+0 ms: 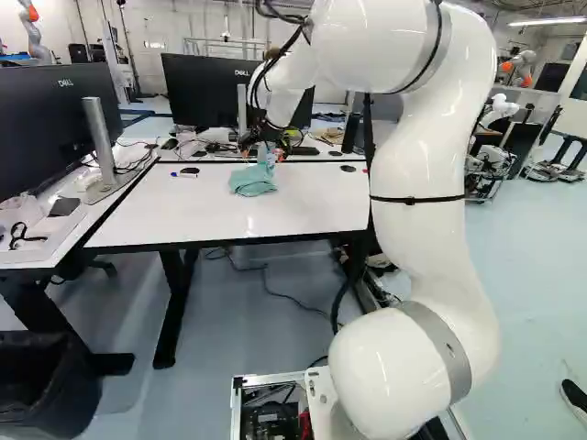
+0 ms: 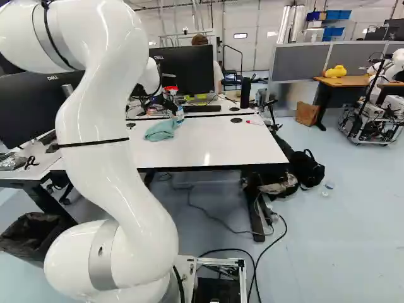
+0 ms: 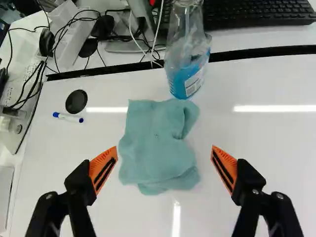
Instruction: Clean the table with the green towel
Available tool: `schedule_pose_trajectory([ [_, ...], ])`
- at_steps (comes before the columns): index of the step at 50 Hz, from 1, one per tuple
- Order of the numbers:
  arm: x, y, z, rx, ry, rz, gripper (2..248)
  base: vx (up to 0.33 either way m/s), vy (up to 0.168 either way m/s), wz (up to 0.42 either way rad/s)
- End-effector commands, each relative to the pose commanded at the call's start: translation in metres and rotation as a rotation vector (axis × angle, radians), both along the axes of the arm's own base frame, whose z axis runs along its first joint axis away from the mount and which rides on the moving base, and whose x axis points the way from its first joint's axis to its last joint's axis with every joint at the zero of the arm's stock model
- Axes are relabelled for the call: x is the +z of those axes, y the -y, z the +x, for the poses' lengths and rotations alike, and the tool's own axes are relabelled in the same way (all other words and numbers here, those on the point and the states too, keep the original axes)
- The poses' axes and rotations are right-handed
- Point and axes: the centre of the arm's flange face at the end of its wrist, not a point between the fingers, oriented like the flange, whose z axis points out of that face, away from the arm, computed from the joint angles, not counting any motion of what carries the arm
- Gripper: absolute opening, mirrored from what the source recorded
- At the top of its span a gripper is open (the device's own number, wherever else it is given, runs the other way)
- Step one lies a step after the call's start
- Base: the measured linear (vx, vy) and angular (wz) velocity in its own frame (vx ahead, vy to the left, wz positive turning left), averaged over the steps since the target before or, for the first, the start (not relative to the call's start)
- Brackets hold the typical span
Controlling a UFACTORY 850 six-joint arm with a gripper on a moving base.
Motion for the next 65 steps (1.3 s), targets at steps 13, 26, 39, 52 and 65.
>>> schedule_pose_trajectory([
  [13,0.001,0.023,-0.015,-0.030,-0.013,-0.002,247,0.000,0.000,0.000],
  [26,0.002,0.044,-0.031,-0.060,-0.024,-0.004,247,0.000,0.000,0.000],
  [39,0.003,0.061,-0.052,-0.082,-0.036,-0.006,247,0.000,0.000,0.000],
  [52,0.004,0.076,-0.075,-0.104,-0.046,-0.007,247,0.000,0.000,0.000],
  [65,0.005,0.086,-0.100,-0.118,-0.055,-0.008,247,0.000,0.000,0.000],
])
